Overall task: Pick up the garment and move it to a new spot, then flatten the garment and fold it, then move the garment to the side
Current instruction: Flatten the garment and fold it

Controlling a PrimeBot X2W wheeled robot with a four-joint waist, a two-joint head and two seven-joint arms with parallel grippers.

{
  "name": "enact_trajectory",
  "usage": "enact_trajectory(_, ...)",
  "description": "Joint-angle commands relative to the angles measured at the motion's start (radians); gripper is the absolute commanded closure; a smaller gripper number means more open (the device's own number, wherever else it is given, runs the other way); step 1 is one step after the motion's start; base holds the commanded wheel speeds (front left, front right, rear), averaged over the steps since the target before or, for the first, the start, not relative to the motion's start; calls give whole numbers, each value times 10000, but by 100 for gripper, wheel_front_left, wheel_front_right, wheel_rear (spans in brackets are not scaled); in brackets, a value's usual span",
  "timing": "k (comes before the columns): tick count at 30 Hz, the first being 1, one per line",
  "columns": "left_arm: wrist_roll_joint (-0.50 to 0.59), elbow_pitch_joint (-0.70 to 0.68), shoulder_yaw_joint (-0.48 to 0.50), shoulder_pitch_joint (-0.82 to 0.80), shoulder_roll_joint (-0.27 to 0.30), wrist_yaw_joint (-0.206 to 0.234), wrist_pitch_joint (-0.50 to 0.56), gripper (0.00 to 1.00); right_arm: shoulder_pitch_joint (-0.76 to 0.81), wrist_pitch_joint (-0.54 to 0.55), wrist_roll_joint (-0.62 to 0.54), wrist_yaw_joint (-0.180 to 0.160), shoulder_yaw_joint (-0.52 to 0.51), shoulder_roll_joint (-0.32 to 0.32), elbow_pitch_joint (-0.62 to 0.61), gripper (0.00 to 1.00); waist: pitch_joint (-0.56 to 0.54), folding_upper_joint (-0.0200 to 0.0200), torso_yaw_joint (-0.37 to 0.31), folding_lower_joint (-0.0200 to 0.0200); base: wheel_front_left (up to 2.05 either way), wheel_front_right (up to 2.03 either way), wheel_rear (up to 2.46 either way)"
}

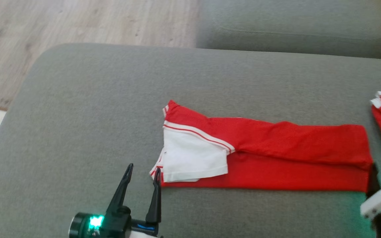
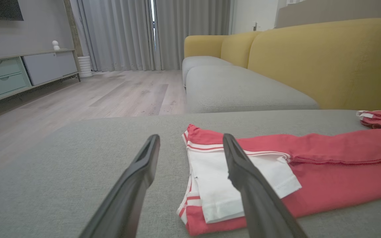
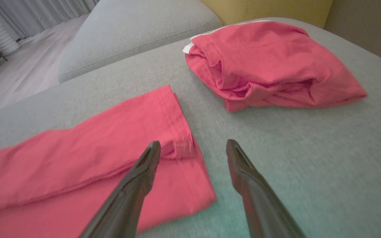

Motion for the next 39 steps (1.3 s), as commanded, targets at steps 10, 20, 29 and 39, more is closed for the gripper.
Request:
enact_trajectory(10, 1090, -305, 1159, -196, -416, -677, -97, 0, -2115, 414, -1121, -7, -1814, -109, 1726, 0, 620, -1, 674, 2, 0, 0, 0)
enact_trajectory(20, 1501, -102, 1714, -19, -1017, -1231, -97, 0, -2269, 750, -437, -7, -1061, -107, 2578, 100, 794, -1, 562, 2, 0, 0, 0)
enact_trajectory(29, 1763, 168, 2167, 215, -1084, -1718, -97, 0, -1862, 117, 356, -7, -707, -173, 1559, 100, 713, -1, 233, 2, 0, 0, 0)
enact_trajectory(39, 1838, 444, 2480, 310, -1005, -2121, -97, 0, -861, 562, 1819, -7, -865, -701, -1077, 100, 660, -1, -191, 2, 0, 0, 0)
